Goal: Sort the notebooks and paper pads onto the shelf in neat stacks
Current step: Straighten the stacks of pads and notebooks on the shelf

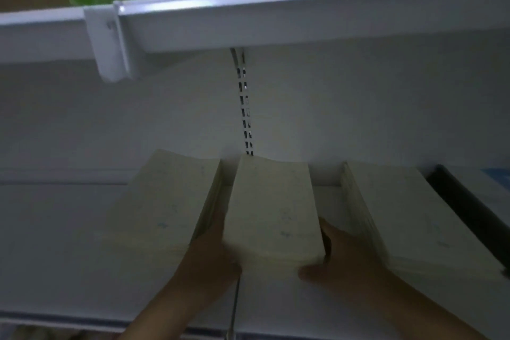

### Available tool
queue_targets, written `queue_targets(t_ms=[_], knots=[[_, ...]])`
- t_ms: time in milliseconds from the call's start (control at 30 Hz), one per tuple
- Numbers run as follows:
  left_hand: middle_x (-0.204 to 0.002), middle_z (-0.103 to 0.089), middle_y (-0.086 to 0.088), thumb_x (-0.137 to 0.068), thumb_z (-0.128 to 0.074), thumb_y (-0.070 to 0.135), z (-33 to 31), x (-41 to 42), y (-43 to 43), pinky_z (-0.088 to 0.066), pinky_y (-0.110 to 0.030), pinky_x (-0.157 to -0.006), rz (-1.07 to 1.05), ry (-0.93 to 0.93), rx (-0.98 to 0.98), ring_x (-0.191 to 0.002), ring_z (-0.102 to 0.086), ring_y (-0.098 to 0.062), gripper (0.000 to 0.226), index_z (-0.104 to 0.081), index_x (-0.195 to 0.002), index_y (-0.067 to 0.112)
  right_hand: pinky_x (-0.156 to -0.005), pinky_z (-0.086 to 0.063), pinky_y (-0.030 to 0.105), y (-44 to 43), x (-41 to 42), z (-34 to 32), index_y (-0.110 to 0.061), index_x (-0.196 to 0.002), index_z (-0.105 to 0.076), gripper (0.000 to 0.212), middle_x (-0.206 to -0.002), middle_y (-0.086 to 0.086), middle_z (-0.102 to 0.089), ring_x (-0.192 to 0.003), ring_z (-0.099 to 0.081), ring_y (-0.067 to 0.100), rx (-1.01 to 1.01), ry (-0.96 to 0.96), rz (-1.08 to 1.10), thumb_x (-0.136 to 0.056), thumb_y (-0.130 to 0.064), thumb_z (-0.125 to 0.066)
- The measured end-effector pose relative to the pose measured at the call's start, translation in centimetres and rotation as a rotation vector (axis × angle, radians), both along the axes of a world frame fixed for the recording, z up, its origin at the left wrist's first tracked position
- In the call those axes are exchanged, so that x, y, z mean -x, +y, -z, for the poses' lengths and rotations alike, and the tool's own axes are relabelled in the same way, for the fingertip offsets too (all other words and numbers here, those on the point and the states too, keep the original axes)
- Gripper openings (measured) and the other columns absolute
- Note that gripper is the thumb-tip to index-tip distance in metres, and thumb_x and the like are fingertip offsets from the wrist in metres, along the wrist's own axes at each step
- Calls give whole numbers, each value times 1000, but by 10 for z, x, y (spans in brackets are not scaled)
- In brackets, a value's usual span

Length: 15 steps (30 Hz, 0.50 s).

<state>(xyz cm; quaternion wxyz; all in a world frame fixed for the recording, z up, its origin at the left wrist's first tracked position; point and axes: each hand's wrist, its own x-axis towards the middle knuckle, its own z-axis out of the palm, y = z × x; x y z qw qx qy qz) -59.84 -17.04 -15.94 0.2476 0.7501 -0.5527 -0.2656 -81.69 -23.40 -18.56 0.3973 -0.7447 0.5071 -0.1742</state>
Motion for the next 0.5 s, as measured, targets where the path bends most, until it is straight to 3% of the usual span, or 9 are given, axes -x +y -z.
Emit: queue_targets(t_ms=[67,133,233,300,367,433,500], knots=[[-100,-68,8,-71,-54,8,-7,9,-1,-51,-24,-81,-7,-38,2,-96,-64,-14,57,-52,-123,33,-88,-54,33,-4,1,-1,-38,-130,-46,97,-117,-16,-64,-108,-61,7,-105,-92,-3,-40,-39,-82],[-93,-67,10,-76,-53,4,-10,14,0,-46,-14,-74,-30,-40,24,-93,-63,-12,45,-56,-112,31,-90,-54,35,-7,2,-3,-28,-127,-54,99,-112,-13,-67,-104,-63,7,-120,-103,-6,-33,-42,-79],[-90,-64,14,-74,-55,3,-2,14,1,-48,-19,-78,-64,-6,52,-95,-63,-12,46,-54,-108,33,-81,-52,18,-10,3,-1,-31,-119,-55,76,-104,-17,-65,-95,-62,0,-101,-103,3,-51,-22,-87],[-96,-66,17,-70,-55,0,1,14,1,-48,-22,-85,-84,61,82,-100,-63,-9,53,-55,-109,37,-70,-47,8,-8,4,1,-35,-123,-51,78,-100,-21,-63,-88,-60,-10,-90,-129,-2,-55,-20,-87],[-85,-64,17,-69,-57,-4,-1,17,2,-48,-18,-74,-94,150,104,-87,-63,-6,56,-52,-107,38,-64,-42,3,-5,4,3,-40,-124,-47,85,-96,-27,-61,-80,-54,-24,-70,-156,-4,-47,-33,-83],[-74,-61,10,-70,-62,-6,-3,17,1,-42,-11,-54,-67,224,90,-64,-58,-2,61,-49,-117,30,-63,-41,2,-2,4,5,-43,-125,-46,82,-94,-30,-61,-78,-51,-29,-52,-154,8,-49,-37,-76],[-90,-66,2,-69,-67,-5,-3,14,2,-42,-5,-53,-46,330,75,-67,-59,2,73,-44,-132,25,-66,-41,1,2,2,3,-45,-127,-43,79,-103,-27,-62,-92,-55,-23,-45,-158,6,-54,-36,-74]])
